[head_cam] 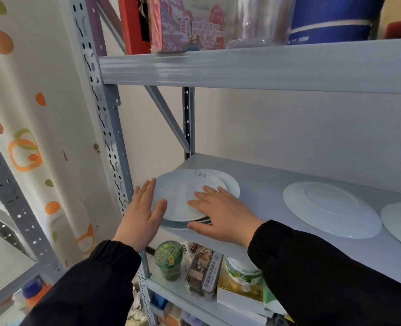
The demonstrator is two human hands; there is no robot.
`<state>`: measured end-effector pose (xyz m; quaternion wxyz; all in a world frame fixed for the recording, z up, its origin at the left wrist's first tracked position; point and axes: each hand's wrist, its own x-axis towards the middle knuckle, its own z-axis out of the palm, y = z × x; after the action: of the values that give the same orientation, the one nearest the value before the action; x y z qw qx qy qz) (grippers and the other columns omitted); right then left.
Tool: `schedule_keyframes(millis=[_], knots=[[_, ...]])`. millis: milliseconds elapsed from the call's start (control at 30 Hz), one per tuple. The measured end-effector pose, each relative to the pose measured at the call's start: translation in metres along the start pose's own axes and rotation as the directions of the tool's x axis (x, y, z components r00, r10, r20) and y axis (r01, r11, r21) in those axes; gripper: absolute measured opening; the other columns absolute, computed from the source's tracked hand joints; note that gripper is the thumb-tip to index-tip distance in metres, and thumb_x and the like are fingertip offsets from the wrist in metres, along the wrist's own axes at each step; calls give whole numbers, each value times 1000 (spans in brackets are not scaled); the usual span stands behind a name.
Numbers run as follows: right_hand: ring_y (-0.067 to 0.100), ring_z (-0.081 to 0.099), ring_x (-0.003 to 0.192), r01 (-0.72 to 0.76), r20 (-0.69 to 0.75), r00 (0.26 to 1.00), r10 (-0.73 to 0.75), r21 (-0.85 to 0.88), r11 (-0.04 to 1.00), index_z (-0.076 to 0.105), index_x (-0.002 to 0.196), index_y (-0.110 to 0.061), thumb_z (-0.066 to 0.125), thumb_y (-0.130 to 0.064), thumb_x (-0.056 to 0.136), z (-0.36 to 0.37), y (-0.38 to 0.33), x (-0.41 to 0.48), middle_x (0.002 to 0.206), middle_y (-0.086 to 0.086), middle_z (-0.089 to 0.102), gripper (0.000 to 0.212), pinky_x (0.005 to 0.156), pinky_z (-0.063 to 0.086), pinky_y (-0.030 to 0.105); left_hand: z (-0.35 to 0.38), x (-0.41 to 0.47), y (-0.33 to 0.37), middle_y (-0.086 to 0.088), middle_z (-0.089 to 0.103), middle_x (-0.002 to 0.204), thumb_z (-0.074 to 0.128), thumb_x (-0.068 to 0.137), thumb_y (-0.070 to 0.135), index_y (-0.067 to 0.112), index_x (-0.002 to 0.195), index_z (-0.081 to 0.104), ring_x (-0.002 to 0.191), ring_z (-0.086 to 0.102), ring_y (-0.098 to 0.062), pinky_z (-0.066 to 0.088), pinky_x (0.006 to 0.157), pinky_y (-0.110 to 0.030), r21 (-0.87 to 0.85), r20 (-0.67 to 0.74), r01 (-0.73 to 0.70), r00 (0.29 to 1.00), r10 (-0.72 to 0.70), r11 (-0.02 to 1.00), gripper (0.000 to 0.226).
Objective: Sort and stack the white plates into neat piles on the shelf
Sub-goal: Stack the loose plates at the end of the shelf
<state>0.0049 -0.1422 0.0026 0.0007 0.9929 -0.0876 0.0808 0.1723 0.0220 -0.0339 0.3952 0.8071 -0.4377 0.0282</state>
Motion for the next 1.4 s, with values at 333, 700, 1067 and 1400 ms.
schedule_keyframes(millis=[333, 700, 1067, 1400], knots=[[19, 11, 152, -232, -129, 965, 230, 4, 973, 35, 152, -33, 20, -74, 89, -26, 55, -62, 163, -3, 26, 77, 122, 6, 38, 39, 36, -3, 7, 4, 165, 28, 100, 58, 28, 158, 9, 151, -9, -11, 0, 119, -32, -37, 32, -63, 997, 65, 997, 68], [16, 6, 153, -612, -109, 783, 612, 35, 790, 30, 153, -33, 39, -70, 89, -34, 120, -149, 165, -5, 19, 74, 123, 7, 36, 85, 94, 16, 0, 7, 165, 35, 101, 51, 23, 158, 15, 152, -3, -15, 5, 122, -39, -70, 142, -90, 985, 99, 994, 67], [16, 10, 152, -621, 141, 776, 614, 2, 784, 10, 159, -28, 47, -80, 81, -30, 123, -195, 165, -8, 13, 101, 122, 16, 40, 73, 69, 48, -1, 16, 164, 28, 89, 66, 20, 157, 19, 152, 0, -17, 10, 120, -40, 58, 27, -195, 981, 194, 979, 83], [23, 38, 130, -267, 54, 960, 275, -121, 956, 23, 153, -19, 58, -81, 71, -26, 97, -224, 142, -1, 40, 108, 108, 35, 45, 86, 15, 133, -3, 42, 152, 40, 92, 52, 24, 150, 37, 142, 30, -26, 23, 116, -41, 271, 46, -324, 945, 324, 906, 65]])
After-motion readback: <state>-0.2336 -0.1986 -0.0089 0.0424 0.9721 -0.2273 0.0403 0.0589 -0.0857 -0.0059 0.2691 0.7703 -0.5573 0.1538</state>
